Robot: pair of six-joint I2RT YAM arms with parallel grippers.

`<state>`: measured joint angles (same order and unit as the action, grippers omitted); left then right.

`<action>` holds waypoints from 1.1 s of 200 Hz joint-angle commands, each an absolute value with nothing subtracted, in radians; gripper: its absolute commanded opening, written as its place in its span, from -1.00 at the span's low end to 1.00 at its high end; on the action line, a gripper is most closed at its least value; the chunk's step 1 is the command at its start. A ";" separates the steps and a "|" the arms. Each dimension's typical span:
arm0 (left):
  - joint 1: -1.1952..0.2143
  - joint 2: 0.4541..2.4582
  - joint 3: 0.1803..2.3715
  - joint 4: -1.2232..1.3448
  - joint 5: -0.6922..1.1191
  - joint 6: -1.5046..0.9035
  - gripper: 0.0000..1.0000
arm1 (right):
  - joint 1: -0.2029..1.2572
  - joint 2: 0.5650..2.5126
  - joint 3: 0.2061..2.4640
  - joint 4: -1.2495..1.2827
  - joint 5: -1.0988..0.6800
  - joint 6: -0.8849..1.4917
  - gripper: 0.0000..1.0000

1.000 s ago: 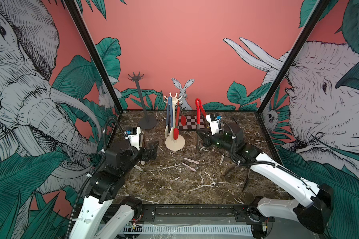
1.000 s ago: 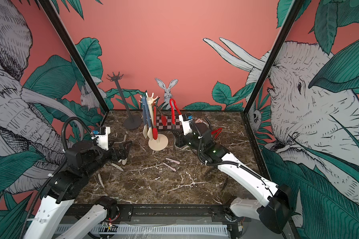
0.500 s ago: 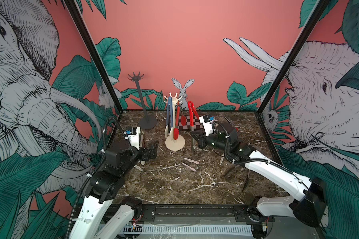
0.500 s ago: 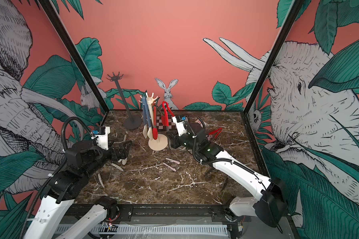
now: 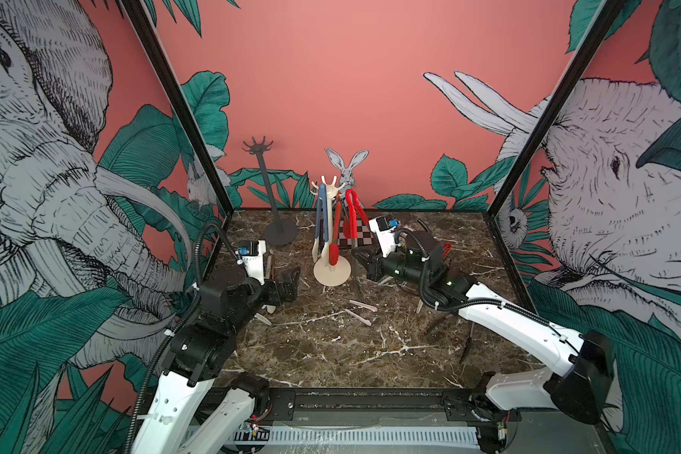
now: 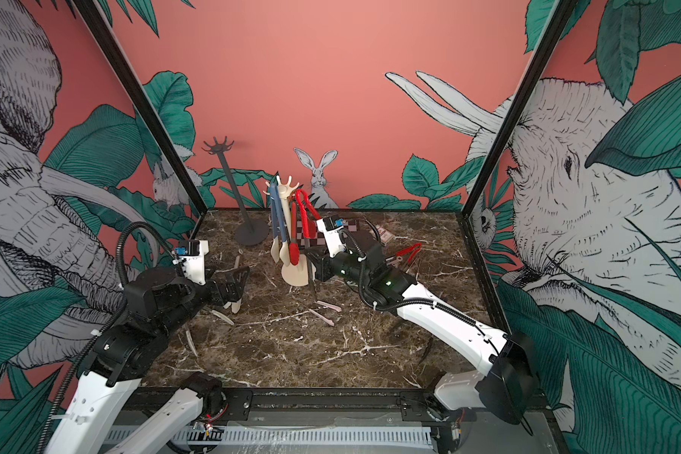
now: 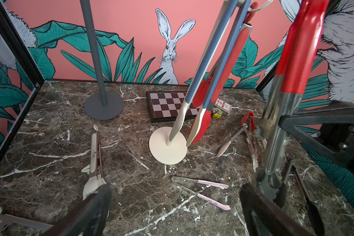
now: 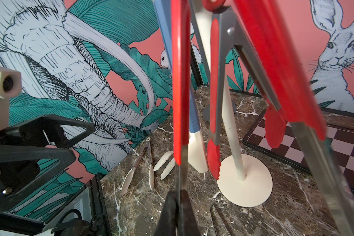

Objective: Hang food tongs on kitchen utensil racks
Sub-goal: Hang the food tongs on the rack.

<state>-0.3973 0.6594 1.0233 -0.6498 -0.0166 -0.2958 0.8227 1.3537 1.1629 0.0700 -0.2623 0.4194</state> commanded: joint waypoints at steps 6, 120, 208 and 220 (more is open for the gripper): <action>-0.394 0.640 1.000 -0.597 -0.014 -0.302 0.99 | 0.834 1.371 1.219 0.126 -0.257 0.437 -1.00; -0.394 0.570 0.968 -0.490 0.049 -0.240 0.99 | 0.860 1.434 1.264 0.113 -0.261 0.451 -1.00; -0.393 0.458 0.883 -0.325 0.080 -0.122 0.99 | 0.868 1.469 1.287 0.100 -0.252 0.461 -1.00; -0.395 0.451 0.879 -0.316 0.081 -0.107 0.99 | 0.870 1.474 1.287 0.098 -0.249 0.463 -1.00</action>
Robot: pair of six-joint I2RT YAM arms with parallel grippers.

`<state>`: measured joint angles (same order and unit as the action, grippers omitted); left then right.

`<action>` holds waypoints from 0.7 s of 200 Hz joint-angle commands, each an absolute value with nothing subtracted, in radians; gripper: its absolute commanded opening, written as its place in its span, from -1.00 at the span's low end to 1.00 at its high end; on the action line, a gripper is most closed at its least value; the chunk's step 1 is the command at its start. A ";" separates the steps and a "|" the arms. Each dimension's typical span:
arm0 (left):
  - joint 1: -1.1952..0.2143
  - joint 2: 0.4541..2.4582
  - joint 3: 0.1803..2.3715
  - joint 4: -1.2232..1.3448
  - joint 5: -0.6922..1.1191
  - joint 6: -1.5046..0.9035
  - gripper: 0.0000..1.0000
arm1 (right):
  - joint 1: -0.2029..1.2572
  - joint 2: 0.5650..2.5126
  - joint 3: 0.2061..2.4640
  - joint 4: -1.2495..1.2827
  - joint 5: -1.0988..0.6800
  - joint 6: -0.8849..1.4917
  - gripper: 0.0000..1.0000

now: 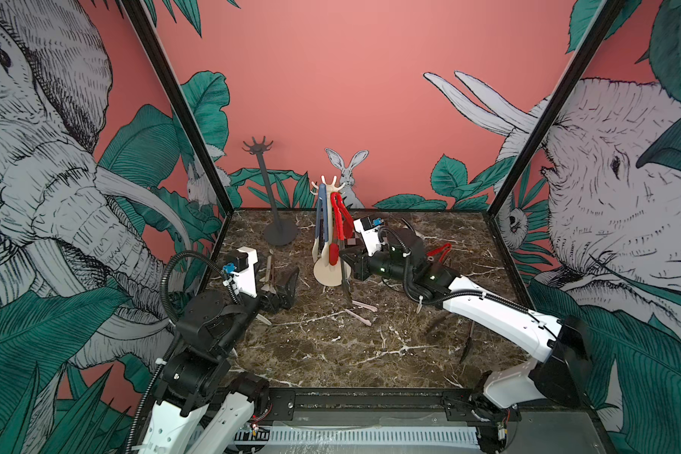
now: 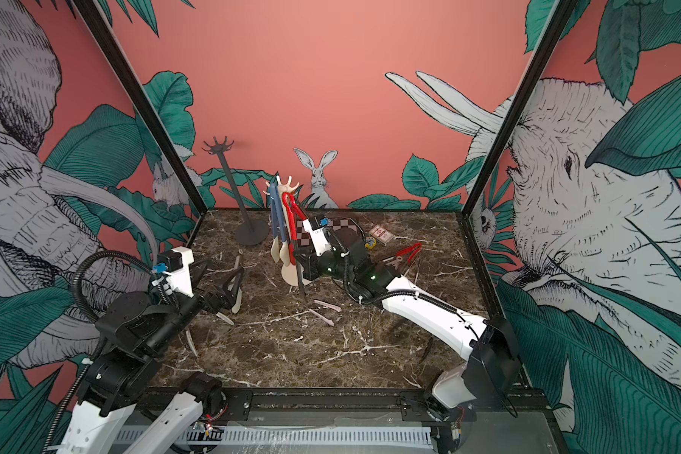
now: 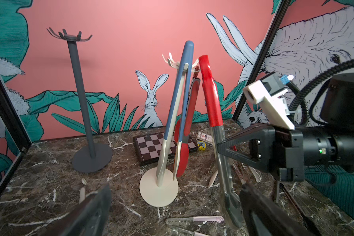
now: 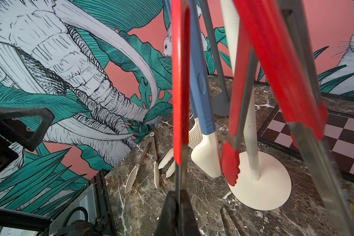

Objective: Hang food tongs on kitchen utensil racks
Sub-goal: Hang the food tongs on the rack.

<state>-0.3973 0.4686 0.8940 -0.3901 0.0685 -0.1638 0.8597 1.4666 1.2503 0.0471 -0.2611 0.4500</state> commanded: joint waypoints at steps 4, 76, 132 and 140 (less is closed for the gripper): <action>-0.393 0.450 0.879 -0.315 0.081 -0.104 0.99 | 0.870 1.476 1.288 0.096 -0.249 0.463 -1.00; -0.394 0.437 0.864 -0.314 0.080 -0.092 0.99 | 0.879 1.494 1.288 0.071 -0.226 0.458 -1.00; -0.393 0.439 0.862 -0.320 0.069 -0.088 0.99 | 0.886 1.522 1.293 0.031 -0.189 0.447 -1.00; -0.394 0.439 0.863 -0.321 0.069 -0.090 0.99 | 0.887 1.528 1.293 0.023 -0.178 0.447 -1.00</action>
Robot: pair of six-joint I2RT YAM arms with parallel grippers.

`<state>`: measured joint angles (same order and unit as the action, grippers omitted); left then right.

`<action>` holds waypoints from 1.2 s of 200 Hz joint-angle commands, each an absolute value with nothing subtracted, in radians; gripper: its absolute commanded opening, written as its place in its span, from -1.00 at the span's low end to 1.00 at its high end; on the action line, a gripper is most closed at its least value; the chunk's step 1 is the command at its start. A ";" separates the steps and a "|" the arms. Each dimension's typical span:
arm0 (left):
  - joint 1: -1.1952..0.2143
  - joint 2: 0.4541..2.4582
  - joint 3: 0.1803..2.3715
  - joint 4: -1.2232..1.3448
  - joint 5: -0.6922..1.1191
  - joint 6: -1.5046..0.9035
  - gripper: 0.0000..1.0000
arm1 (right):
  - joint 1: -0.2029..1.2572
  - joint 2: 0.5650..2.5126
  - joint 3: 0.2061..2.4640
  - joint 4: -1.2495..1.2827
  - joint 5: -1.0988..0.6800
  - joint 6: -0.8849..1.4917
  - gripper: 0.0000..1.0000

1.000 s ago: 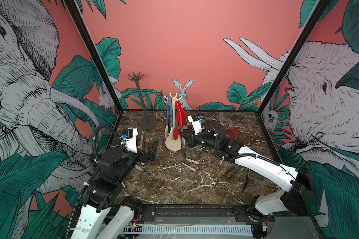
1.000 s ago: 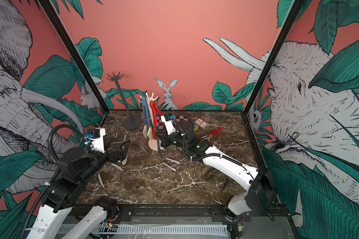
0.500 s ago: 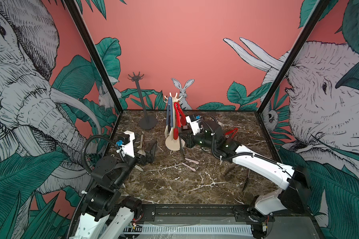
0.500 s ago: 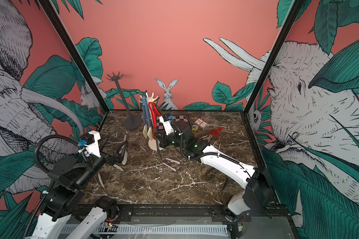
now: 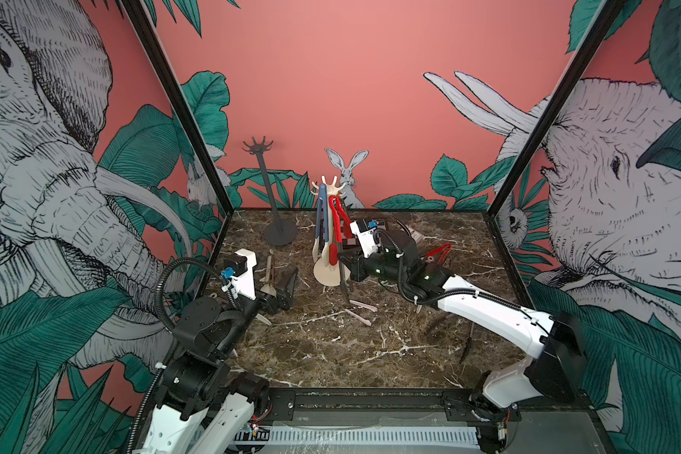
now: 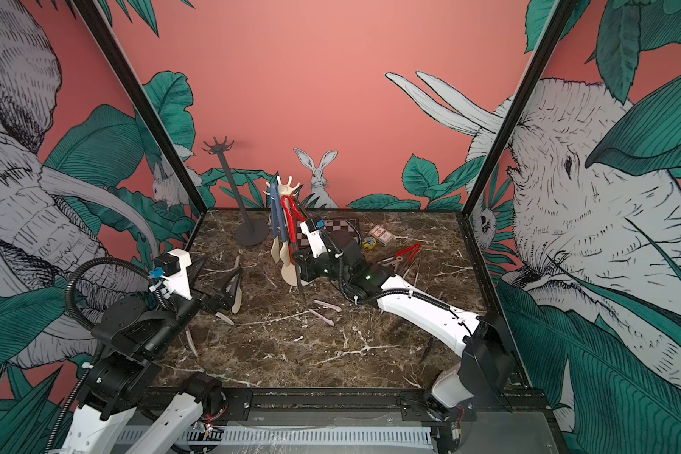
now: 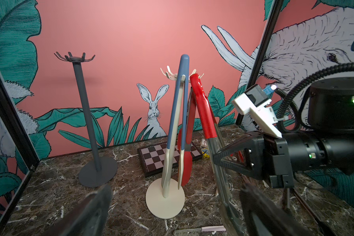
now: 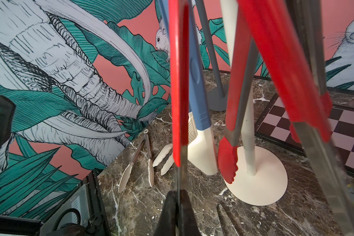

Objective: Hang food tongs on kitchen utensil racks
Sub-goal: Hang the food tongs on the rack.

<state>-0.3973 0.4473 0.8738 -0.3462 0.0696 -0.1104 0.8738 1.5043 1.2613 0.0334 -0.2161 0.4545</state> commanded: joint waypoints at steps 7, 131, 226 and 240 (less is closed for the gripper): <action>-0.394 0.439 0.862 -0.323 0.068 -0.089 0.99 | 0.887 1.532 1.293 0.022 -0.173 0.449 -1.00; -0.393 0.468 0.852 -0.284 0.053 -0.141 0.99 | 0.889 1.588 1.380 0.027 -0.156 0.436 -0.83; -0.394 0.551 0.887 -0.223 0.077 -0.156 0.99 | 0.888 1.548 1.367 0.017 -0.169 0.440 -0.41; -0.393 0.574 0.909 -0.224 0.082 -0.151 0.99 | 0.888 1.529 1.359 0.006 -0.180 0.441 -0.26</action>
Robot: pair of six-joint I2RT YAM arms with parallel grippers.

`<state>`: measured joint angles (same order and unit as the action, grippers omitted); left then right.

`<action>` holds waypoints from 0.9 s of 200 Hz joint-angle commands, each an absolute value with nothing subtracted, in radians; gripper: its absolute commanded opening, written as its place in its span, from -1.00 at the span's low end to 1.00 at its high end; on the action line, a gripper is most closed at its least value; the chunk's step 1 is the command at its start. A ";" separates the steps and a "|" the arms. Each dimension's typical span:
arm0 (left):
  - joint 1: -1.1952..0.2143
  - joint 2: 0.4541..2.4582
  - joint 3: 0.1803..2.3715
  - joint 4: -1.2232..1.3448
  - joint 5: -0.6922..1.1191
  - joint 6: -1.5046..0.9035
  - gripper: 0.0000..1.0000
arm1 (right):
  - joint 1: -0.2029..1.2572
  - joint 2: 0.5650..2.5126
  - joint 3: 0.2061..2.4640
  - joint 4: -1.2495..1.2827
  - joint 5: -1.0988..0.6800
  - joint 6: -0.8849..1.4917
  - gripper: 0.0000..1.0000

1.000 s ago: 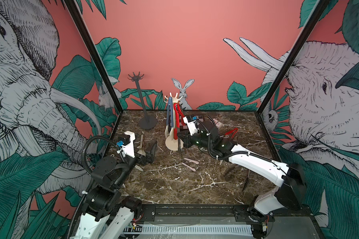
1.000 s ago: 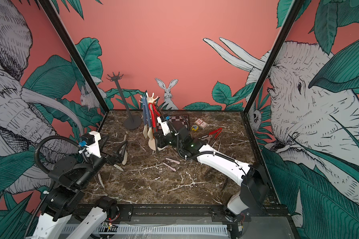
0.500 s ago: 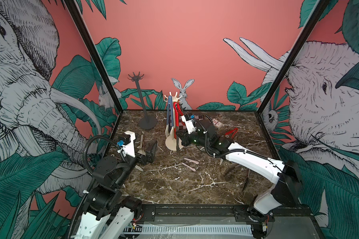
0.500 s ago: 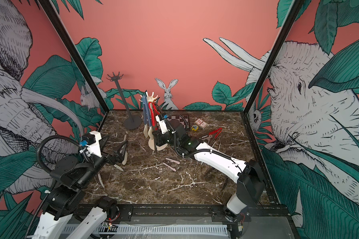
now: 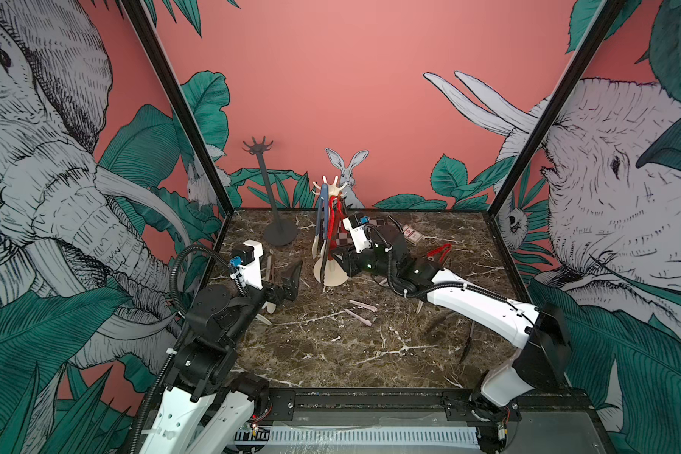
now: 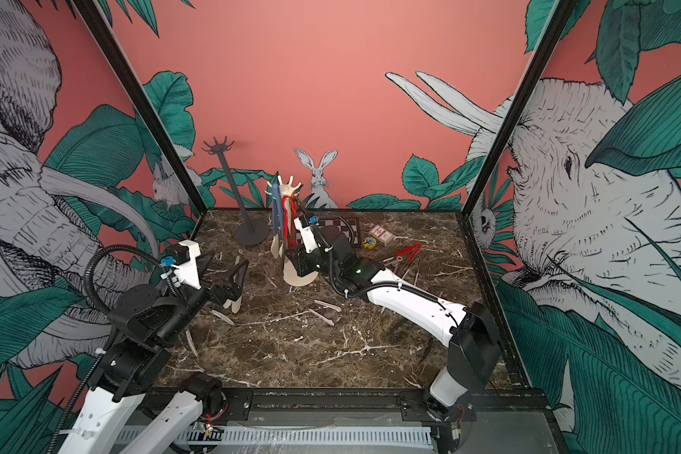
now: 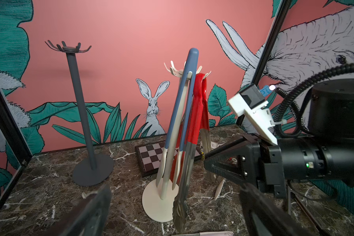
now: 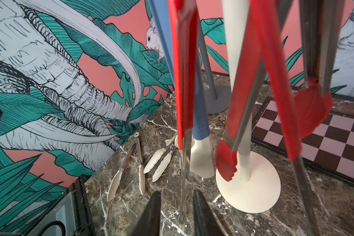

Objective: Hang food tongs on kitchen utensil racks
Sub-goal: Hang the food tongs on the rack.

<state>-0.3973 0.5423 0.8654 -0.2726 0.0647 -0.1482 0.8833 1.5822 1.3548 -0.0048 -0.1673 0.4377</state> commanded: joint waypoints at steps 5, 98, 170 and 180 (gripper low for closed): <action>-0.393 0.583 0.919 -0.227 0.088 -0.147 0.99 | 0.887 1.520 1.354 0.001 -0.184 0.440 -0.18; -0.395 0.648 0.994 -0.312 0.138 -0.162 0.99 | 0.888 1.236 1.109 -0.089 -0.053 0.512 0.82; -0.393 0.585 0.945 -0.513 -0.024 -0.303 0.99 | 0.888 0.967 0.962 -0.209 0.079 0.461 0.98; -0.394 0.576 0.945 -0.548 -0.069 -0.315 0.99 | 0.887 0.935 0.942 -0.208 0.086 0.450 0.98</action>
